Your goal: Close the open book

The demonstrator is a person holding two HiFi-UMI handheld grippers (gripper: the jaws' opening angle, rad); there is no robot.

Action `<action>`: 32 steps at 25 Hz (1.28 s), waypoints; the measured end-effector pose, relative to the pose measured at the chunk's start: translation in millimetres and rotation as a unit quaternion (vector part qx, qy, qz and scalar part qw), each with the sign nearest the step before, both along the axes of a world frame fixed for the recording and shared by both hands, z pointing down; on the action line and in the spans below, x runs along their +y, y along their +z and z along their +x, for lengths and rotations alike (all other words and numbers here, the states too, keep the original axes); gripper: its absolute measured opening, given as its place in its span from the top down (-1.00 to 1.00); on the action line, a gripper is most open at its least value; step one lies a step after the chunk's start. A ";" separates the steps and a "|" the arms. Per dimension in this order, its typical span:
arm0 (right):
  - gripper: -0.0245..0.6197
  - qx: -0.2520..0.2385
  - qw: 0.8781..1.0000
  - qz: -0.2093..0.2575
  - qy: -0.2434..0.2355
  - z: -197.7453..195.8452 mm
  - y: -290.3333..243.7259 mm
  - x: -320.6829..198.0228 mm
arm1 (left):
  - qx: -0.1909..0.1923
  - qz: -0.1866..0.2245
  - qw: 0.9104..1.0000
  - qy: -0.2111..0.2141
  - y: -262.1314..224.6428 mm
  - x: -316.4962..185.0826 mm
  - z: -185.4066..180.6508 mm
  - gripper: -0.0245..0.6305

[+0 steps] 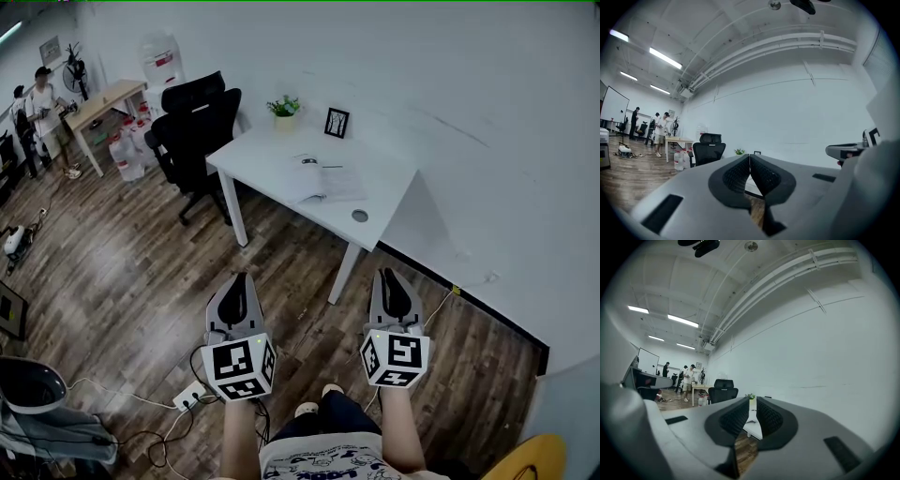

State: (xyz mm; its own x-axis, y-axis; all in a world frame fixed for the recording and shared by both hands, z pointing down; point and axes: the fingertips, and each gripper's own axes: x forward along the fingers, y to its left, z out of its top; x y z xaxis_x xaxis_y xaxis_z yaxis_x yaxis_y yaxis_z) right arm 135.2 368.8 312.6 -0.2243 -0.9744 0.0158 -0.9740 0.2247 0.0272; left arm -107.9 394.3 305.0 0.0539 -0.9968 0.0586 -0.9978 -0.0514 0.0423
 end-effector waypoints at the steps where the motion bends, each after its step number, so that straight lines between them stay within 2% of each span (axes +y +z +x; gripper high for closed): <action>1: 0.81 0.000 1.000 -0.002 0.000 -1.1 1.1 -3.3 | 0.001 -0.001 1.000 0.000 1.2 -2.8 -1.0 0.85; 10: 0.80 -0.006 1.000 -0.019 -0.006 -7.8 15.6 -52.1 | 0.004 -0.012 1.000 -0.013 13.4 -43.2 -10.8 0.85; 15: 0.61 -0.015 0.999 -0.019 -0.031 -18.2 17.3 -98.3 | 0.001 -0.010 0.999 -0.031 14.3 -77.6 -18.8 0.85; 32: 0.52 -0.002 0.996 -0.011 -0.093 -26.4 2.2 -290.2 | -0.011 0.000 0.997 -0.082 -7.2 -247.1 -17.4 0.85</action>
State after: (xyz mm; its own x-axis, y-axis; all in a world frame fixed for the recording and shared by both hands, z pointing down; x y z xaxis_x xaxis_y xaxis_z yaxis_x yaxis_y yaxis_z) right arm 108.8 78.5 314.8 -0.4016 -0.9151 0.0356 -0.9154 0.4023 0.0156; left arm -125.4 147.2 297.7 -0.1118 -0.9920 0.0584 -0.9934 0.1131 0.0196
